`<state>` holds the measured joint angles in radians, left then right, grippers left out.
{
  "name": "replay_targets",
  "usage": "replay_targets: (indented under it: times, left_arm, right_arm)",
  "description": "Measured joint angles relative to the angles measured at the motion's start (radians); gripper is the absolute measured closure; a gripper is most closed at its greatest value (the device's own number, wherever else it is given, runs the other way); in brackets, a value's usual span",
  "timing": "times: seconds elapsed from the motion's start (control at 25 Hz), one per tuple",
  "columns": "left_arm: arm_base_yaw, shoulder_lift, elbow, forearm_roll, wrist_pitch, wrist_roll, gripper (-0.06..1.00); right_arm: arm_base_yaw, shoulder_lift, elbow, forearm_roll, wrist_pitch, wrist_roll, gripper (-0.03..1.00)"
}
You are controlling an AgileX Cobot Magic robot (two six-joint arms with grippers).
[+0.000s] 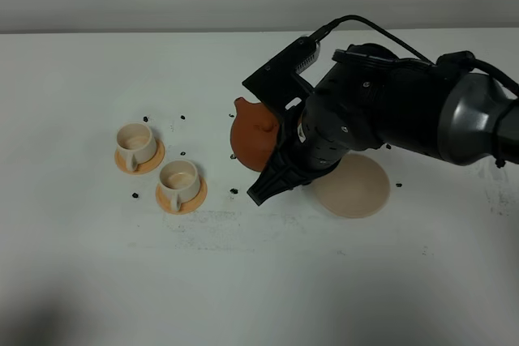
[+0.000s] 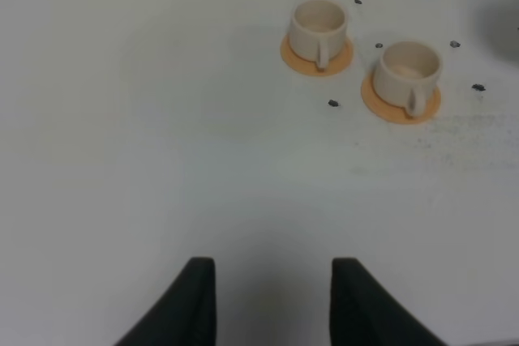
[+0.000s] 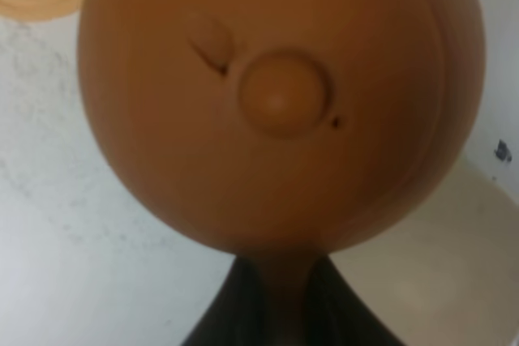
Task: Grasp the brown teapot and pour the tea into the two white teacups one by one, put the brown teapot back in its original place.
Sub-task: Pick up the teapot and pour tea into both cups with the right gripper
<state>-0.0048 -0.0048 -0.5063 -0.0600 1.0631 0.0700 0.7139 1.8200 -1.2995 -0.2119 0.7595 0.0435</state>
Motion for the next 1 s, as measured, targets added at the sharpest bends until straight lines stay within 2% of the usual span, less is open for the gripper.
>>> replay_targets:
  times: [0.2, 0.52, 1.0]
  left_arm:
    - [0.000, 0.000, 0.000, 0.000, 0.000, 0.000, 0.58]
    - [0.000, 0.000, 0.000, 0.000, 0.000, 0.000, 0.58]
    - [0.000, 0.000, 0.000, 0.000, 0.000, 0.000, 0.58]
  right_arm:
    - [0.036, 0.037, -0.005, -0.068, -0.024, -0.003, 0.85]
    - [0.083, 0.122, -0.097, -0.090, 0.003, -0.069, 0.85]
    - [0.106, 0.170, -0.112, -0.220, -0.002, -0.132, 0.85]
